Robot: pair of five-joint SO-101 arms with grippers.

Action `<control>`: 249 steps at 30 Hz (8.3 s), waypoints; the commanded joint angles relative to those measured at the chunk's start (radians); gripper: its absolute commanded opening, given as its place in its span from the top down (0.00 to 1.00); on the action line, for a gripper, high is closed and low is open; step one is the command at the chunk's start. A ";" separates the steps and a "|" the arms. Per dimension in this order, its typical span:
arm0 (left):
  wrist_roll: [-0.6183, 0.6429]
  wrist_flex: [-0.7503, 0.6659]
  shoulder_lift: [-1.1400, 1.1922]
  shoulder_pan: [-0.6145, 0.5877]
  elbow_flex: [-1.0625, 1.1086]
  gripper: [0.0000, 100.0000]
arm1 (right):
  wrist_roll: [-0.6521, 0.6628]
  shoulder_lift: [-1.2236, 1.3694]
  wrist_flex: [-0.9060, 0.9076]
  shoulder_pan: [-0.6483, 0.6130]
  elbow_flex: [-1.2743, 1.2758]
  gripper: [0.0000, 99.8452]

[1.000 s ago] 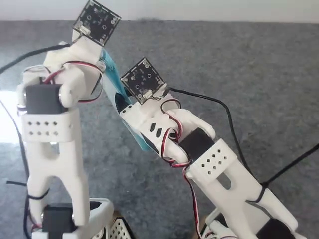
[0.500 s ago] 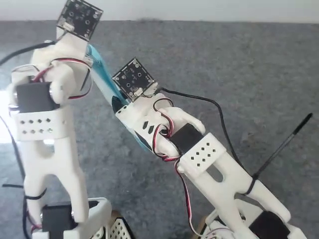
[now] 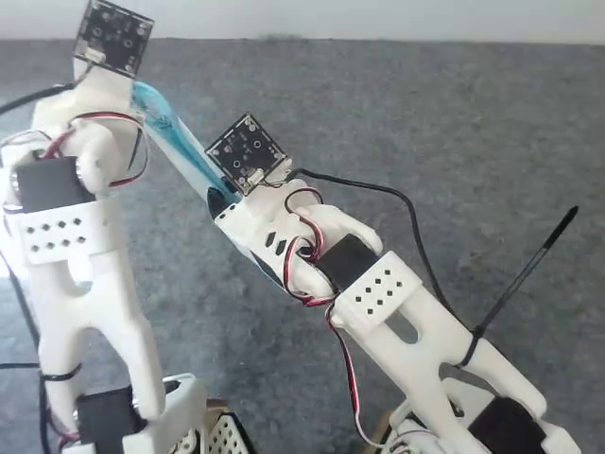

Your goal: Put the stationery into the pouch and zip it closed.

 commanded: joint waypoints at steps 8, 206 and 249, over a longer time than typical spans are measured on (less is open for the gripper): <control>0.006 -0.063 -0.028 -0.051 -0.015 0.99 | 0.011 0.053 0.019 0.001 0.040 0.99; -0.841 0.319 -0.031 0.023 -0.269 0.71 | 0.049 -0.028 0.127 0.048 -0.164 0.99; -0.829 0.453 0.012 0.118 -0.332 0.99 | 0.071 -0.160 0.157 0.001 -0.014 0.99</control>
